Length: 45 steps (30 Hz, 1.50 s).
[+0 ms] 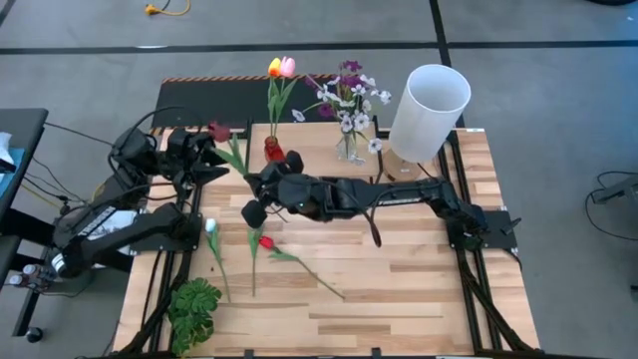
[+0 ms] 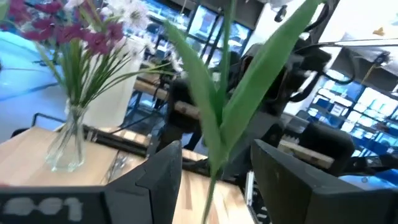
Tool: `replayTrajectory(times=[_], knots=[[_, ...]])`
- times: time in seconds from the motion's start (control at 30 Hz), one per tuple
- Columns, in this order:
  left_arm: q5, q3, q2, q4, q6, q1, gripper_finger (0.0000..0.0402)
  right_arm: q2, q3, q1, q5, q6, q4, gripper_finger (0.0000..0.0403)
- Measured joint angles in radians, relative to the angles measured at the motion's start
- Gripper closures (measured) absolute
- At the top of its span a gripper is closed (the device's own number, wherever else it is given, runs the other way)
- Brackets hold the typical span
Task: Pick and place flowers into a vace then onto a shelf
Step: Put the dark red flower into the red vase on the shelf
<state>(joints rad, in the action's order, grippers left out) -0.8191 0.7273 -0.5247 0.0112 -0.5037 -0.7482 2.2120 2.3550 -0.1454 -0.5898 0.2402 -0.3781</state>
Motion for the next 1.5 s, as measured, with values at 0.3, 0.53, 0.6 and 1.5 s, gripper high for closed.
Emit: replayTrajectory(times=[0.3,0.53,0.6,1.5], knots=[[0.032,0.0,-0.064,-0.035,-0.009,0.073,0.0221,0.0,0.0,0.03,0.12,-0.004,0.005,0.0403],[0.061,0.0,-0.107,-0.054,0.006,0.131,0.0221,0.0,0.0,0.032,0.122,-0.004,0.005,0.0403],[0.081,0.0,-0.11,-0.086,0.002,0.14,0.0225,0.0,0.0,0.032,0.122,-0.004,0.005,0.0403],[0.136,0.045,-0.111,-0.15,-0.034,0.108,0.0398,-0.022,-0.002,-0.043,0.111,0.198,-0.533,0.023]])
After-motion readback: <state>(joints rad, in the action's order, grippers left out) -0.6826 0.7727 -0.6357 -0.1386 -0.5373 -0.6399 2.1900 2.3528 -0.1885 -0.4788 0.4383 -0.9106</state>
